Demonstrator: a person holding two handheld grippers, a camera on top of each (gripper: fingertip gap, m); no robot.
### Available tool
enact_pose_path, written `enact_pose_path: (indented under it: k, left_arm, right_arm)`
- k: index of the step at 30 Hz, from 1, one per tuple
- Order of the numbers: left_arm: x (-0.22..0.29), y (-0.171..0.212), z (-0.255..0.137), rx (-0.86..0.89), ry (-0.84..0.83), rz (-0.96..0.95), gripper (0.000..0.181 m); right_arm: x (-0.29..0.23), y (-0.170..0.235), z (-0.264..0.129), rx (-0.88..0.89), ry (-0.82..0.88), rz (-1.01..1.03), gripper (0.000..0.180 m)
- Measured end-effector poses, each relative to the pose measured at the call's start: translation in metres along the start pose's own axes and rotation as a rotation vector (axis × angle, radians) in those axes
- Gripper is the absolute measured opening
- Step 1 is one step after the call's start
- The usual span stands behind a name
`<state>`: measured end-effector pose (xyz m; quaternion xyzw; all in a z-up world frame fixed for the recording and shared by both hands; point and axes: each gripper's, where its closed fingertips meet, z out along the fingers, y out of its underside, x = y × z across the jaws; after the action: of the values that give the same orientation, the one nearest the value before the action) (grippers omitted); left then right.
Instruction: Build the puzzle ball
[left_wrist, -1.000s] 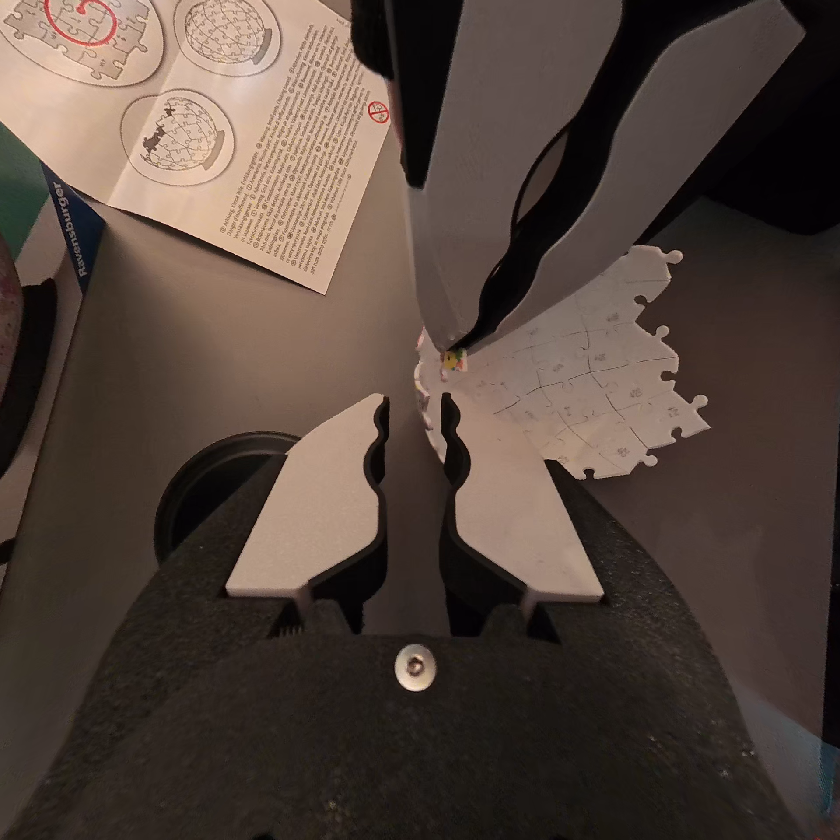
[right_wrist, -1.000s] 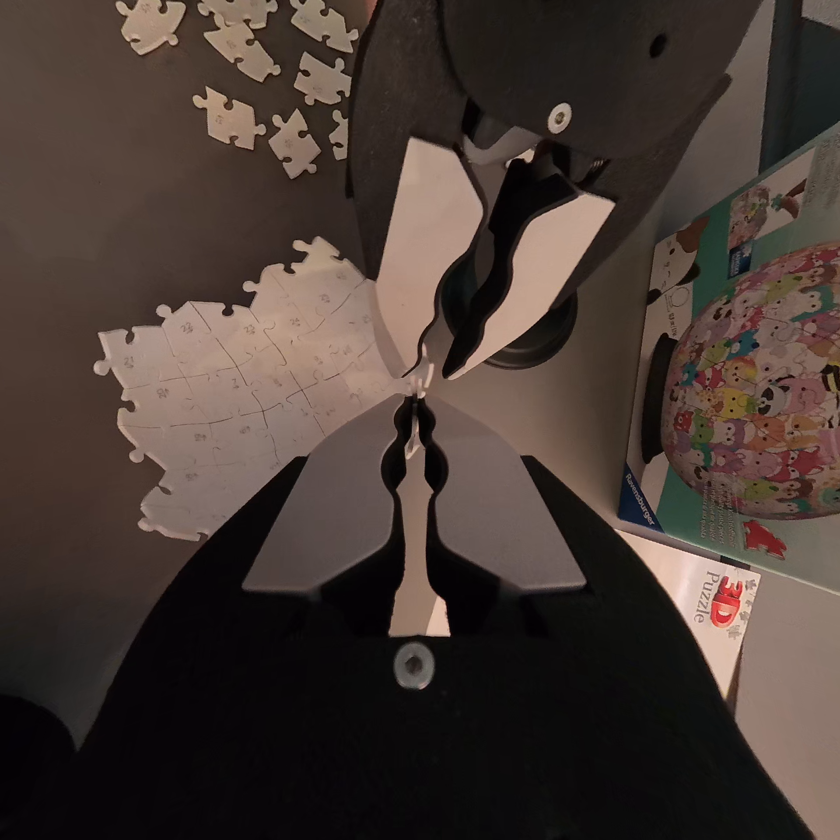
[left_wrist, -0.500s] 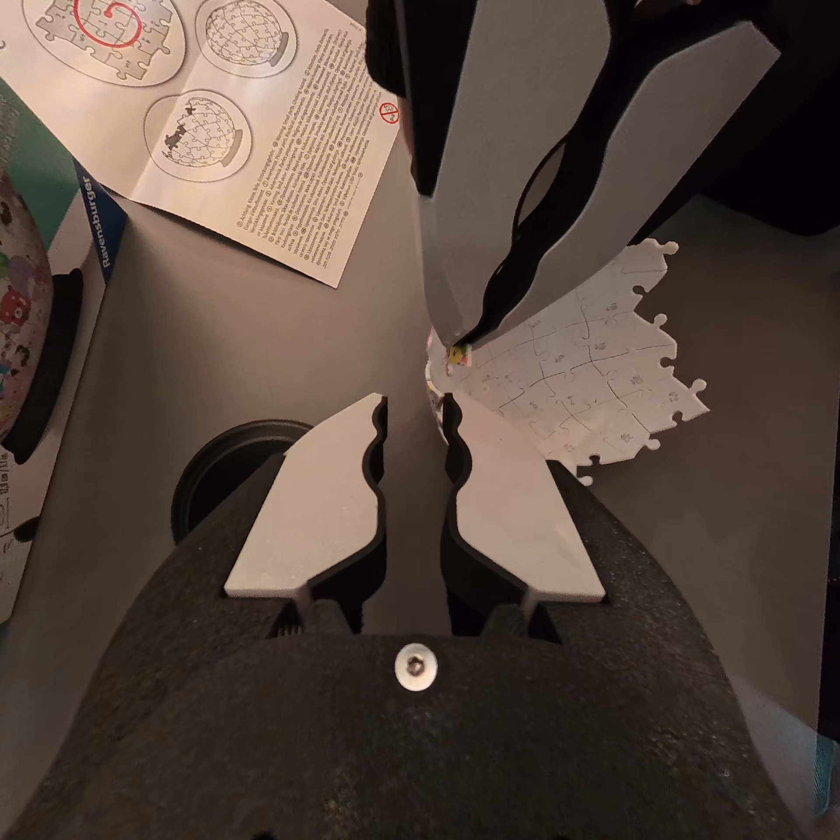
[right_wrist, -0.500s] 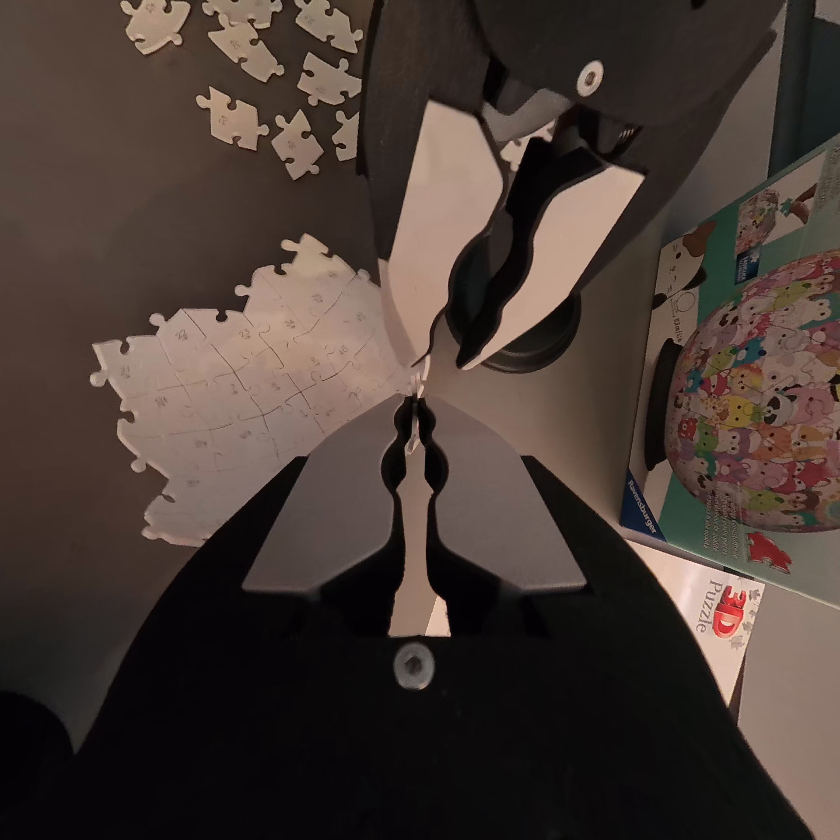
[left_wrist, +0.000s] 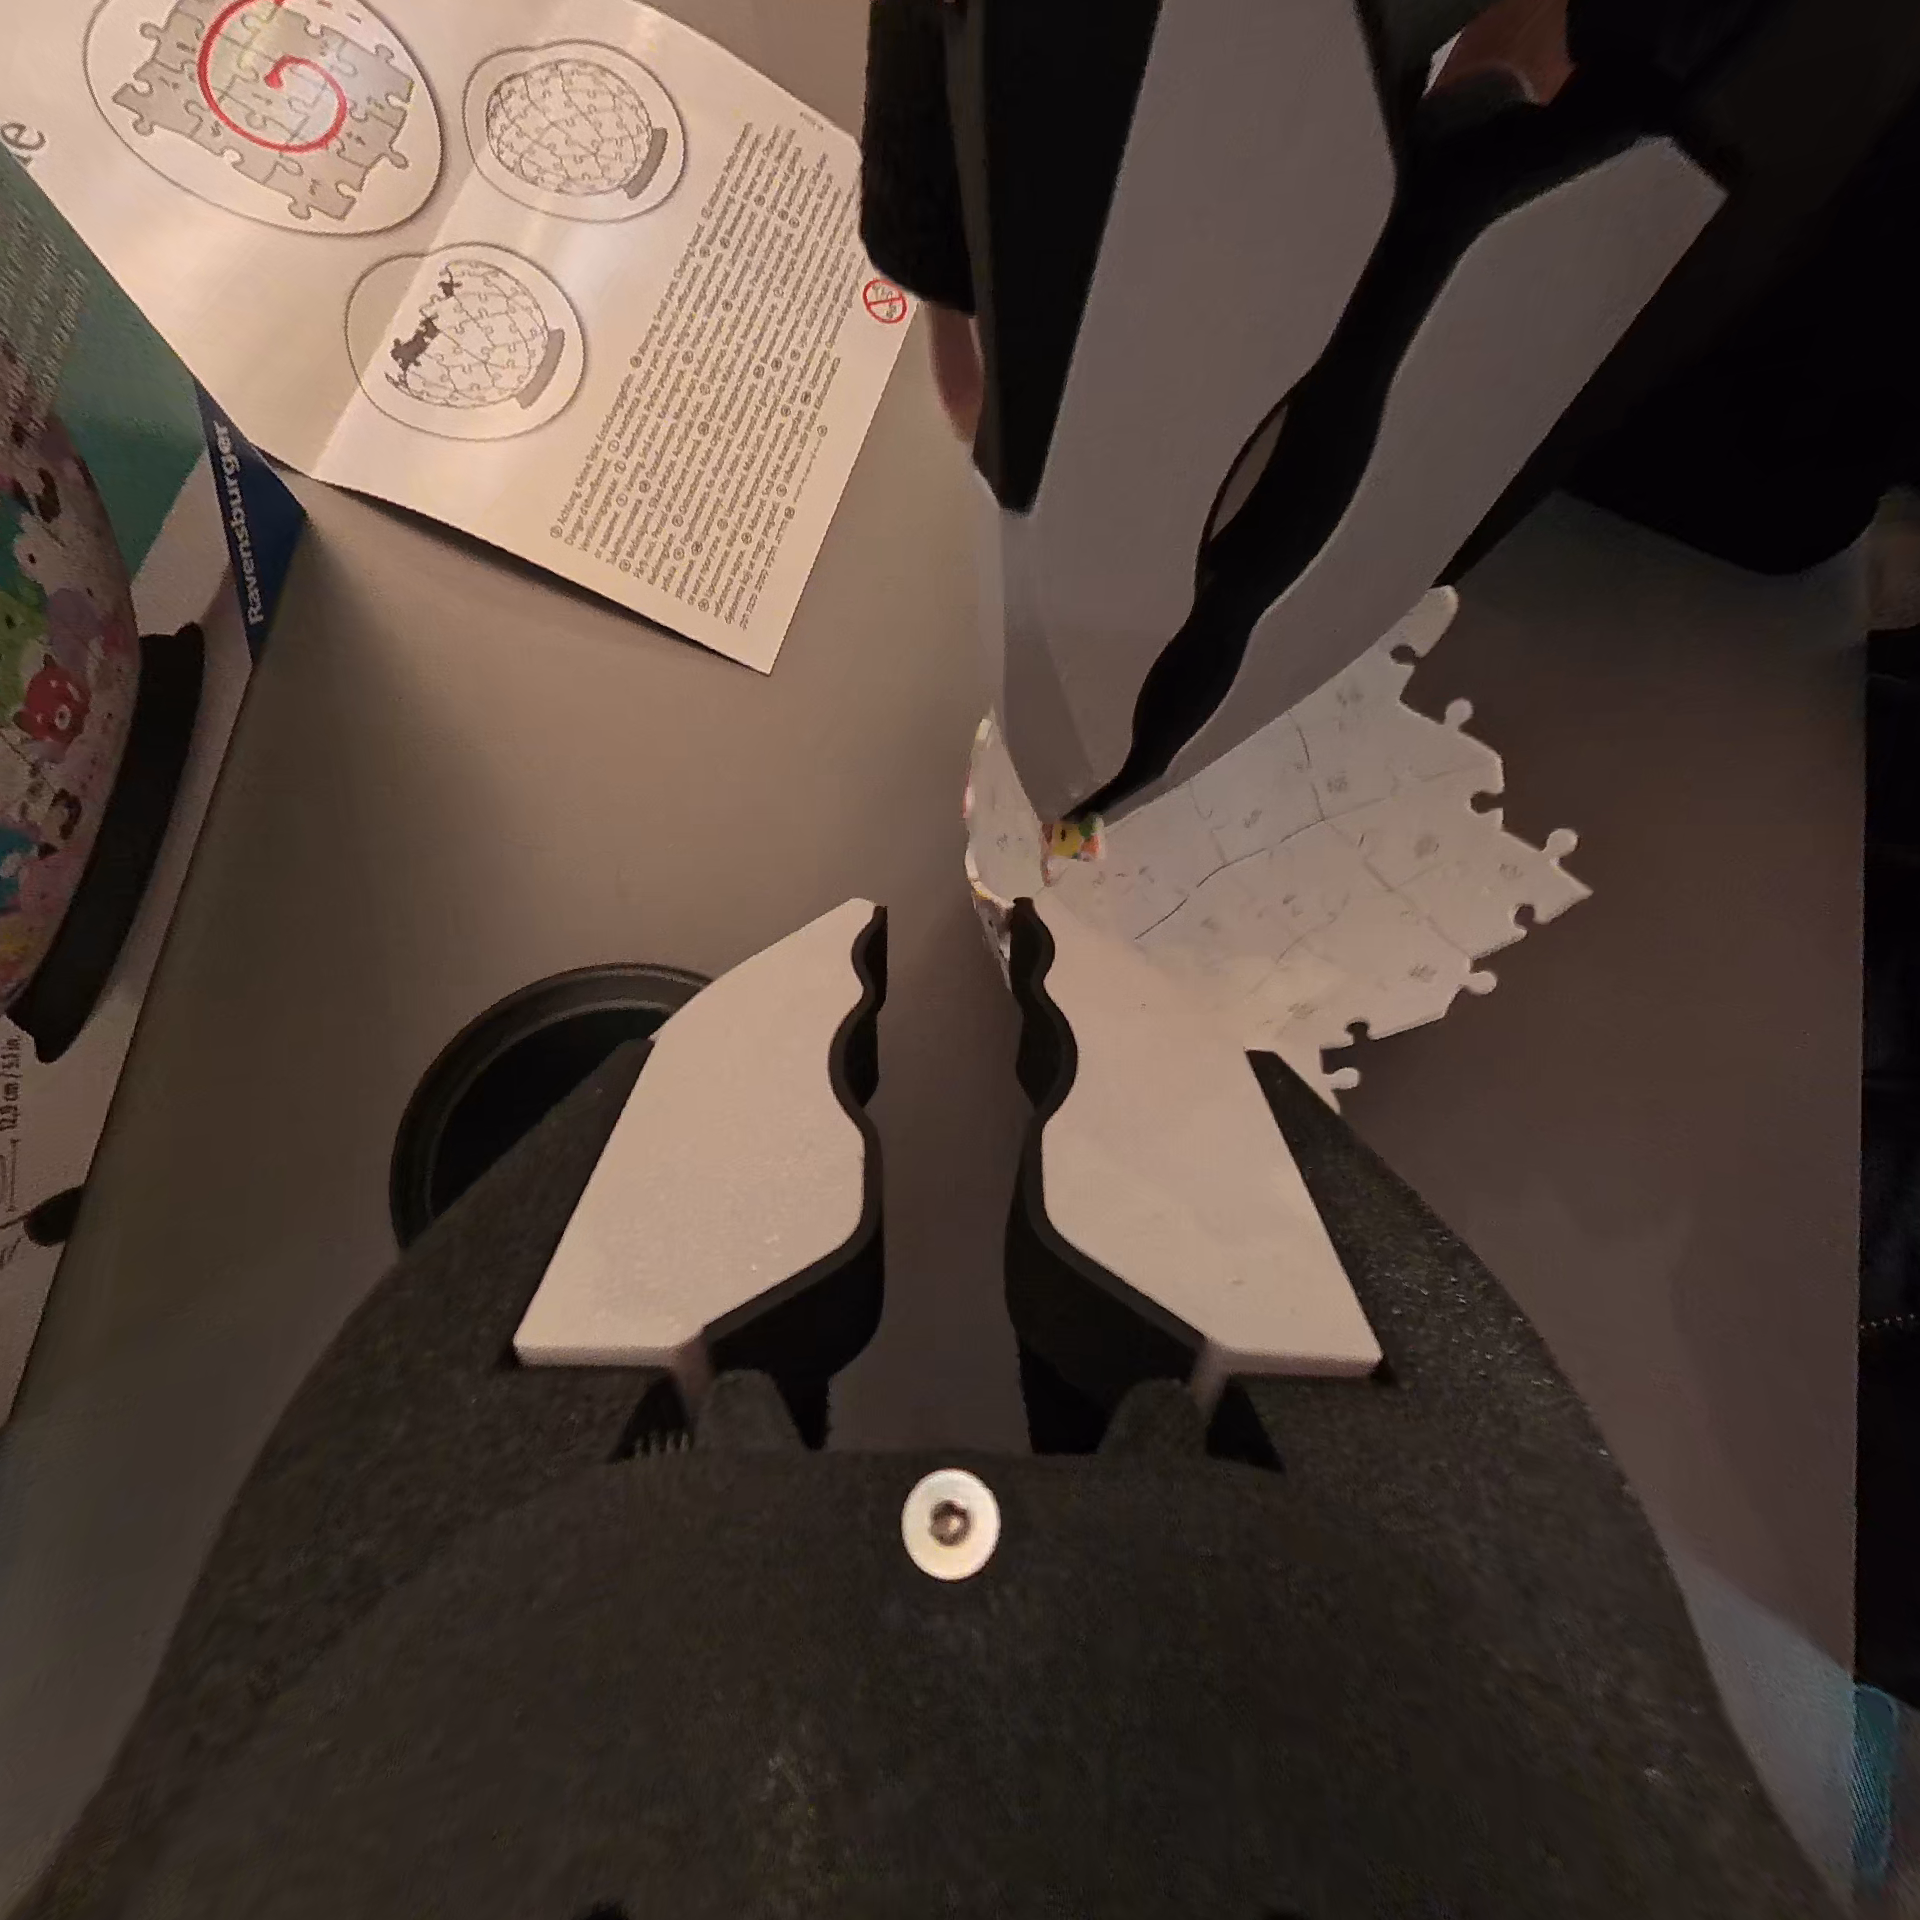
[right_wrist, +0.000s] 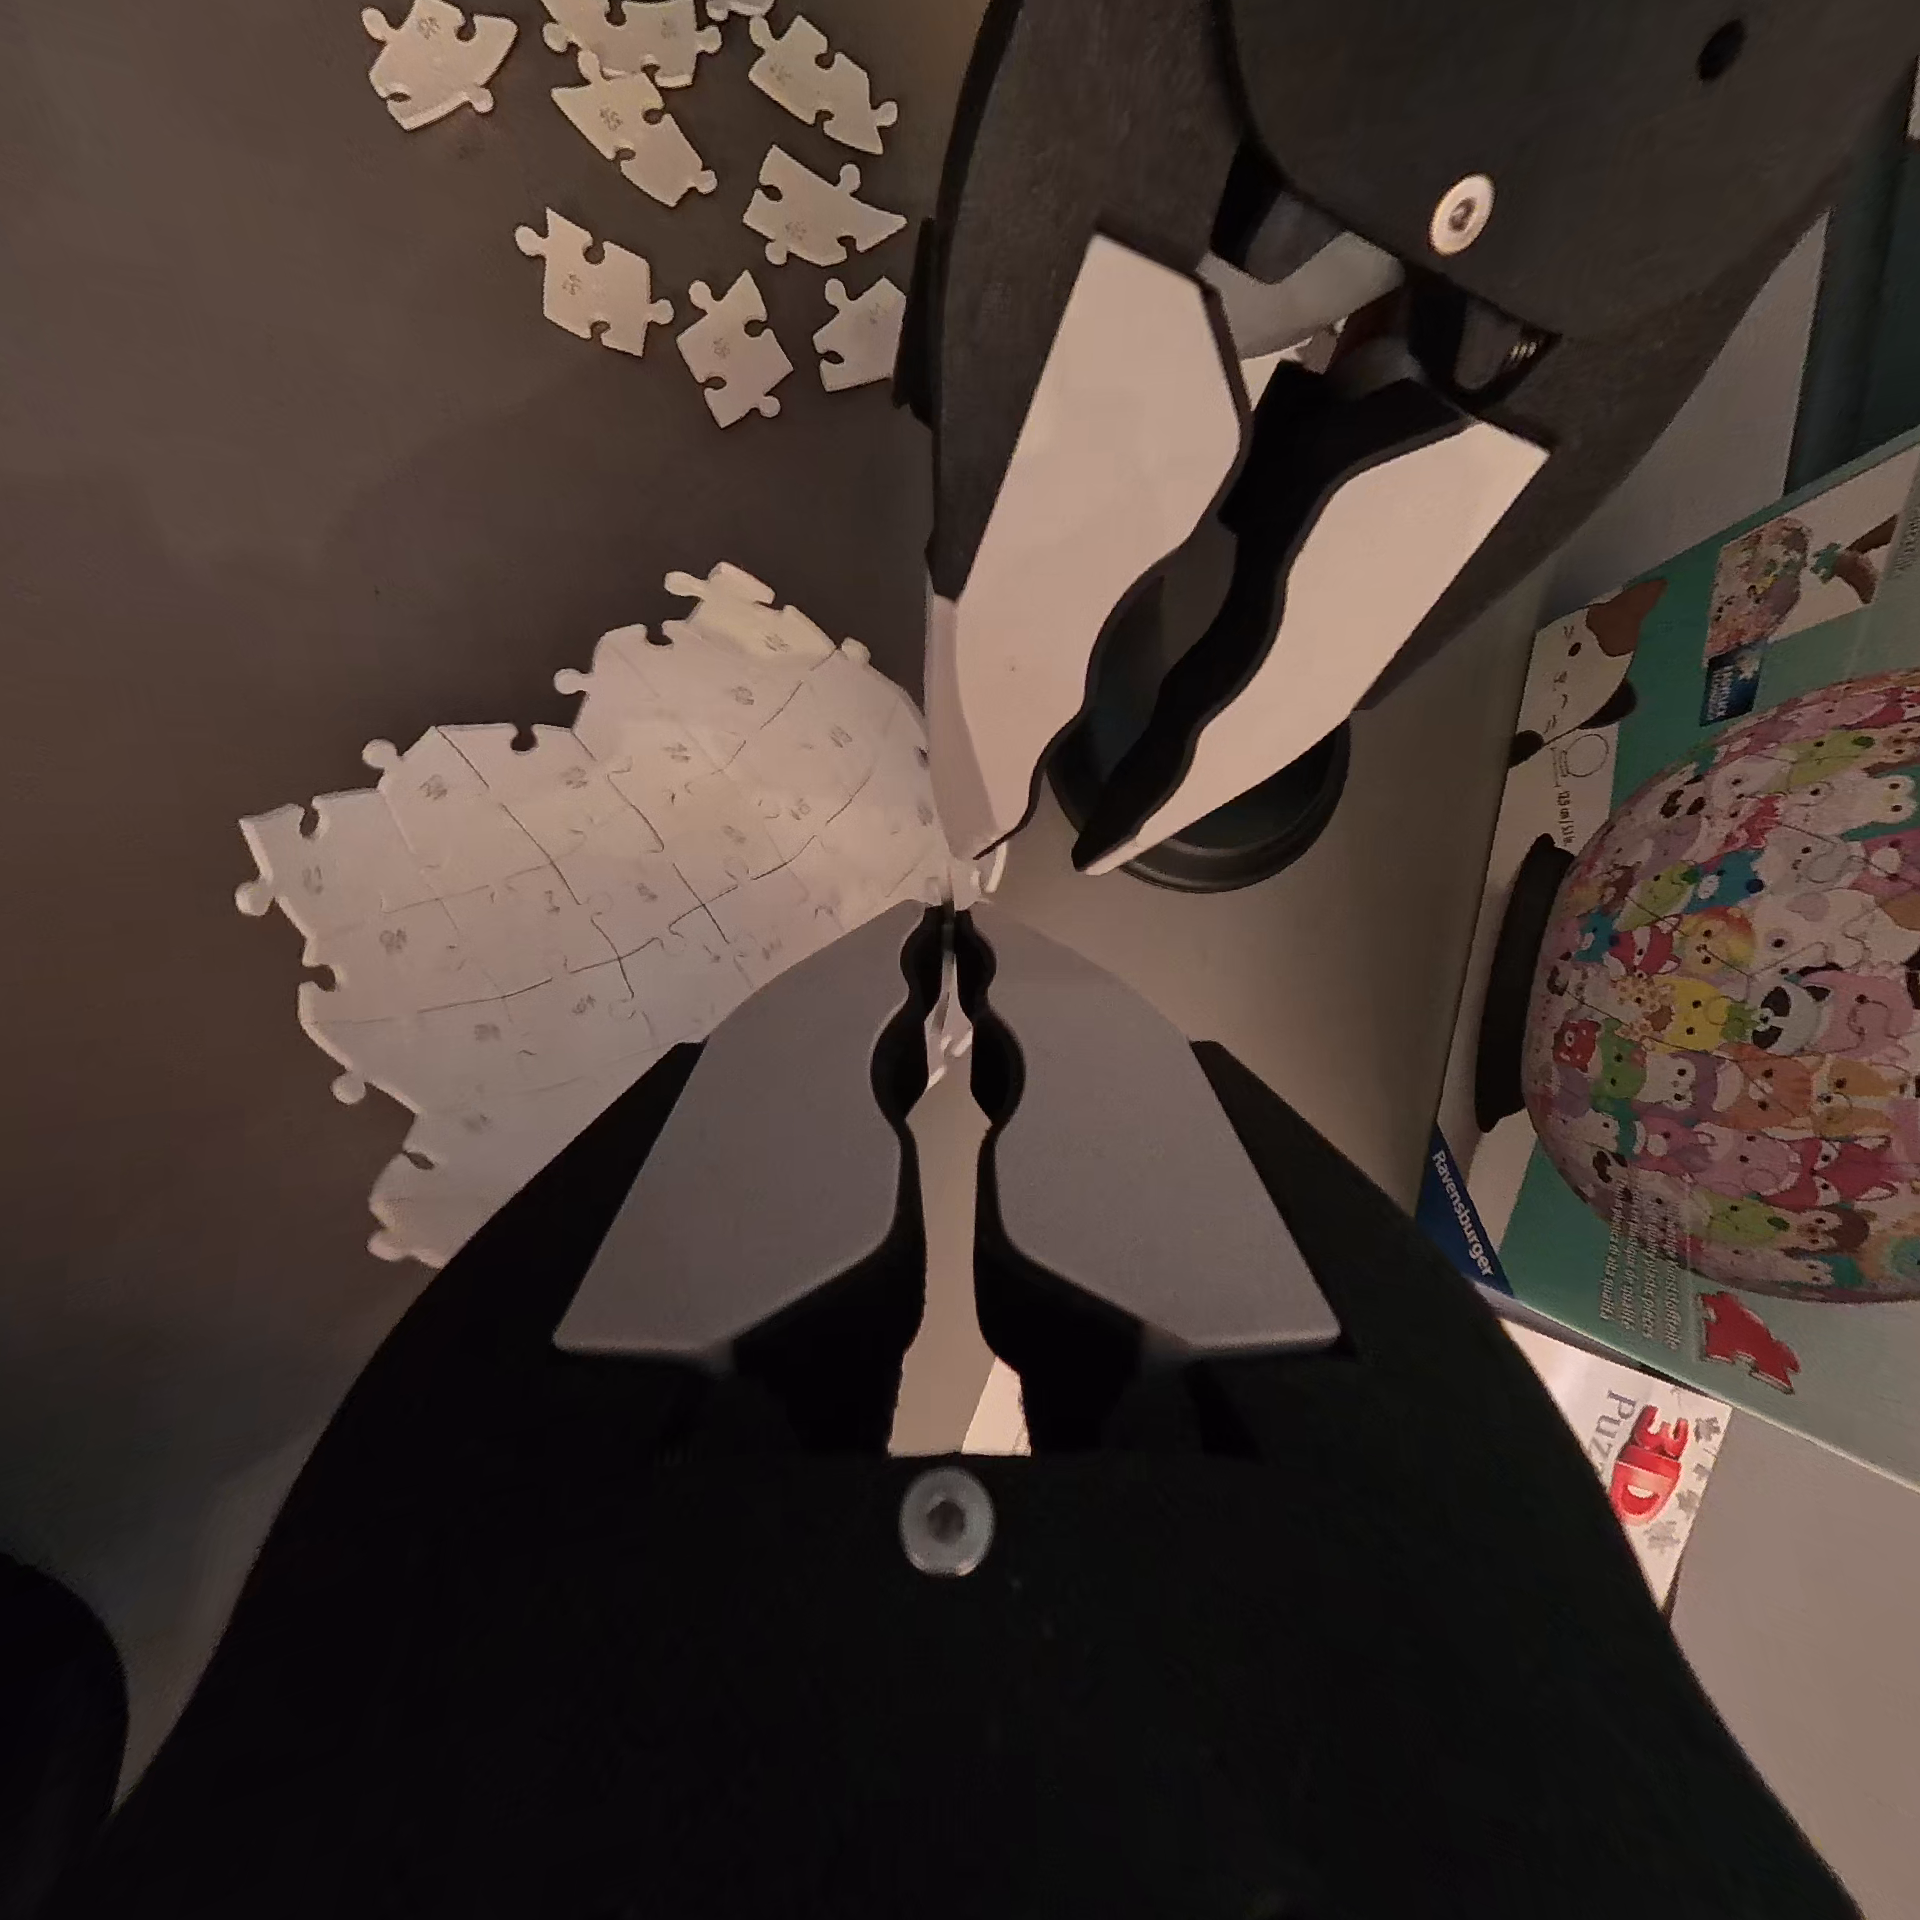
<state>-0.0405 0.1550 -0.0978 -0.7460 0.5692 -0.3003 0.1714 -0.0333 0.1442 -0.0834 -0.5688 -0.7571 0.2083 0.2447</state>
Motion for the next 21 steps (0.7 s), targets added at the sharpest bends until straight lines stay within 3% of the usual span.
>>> enact_pose_path:
  k: [21]
  left_arm:
    - [0.014, -0.008, 0.015, 0.026, 0.092, -0.008, 0.025]
  right_arm:
    - [0.000, 0.024, -0.003, -0.071, 0.048, 0.074, 0.003]
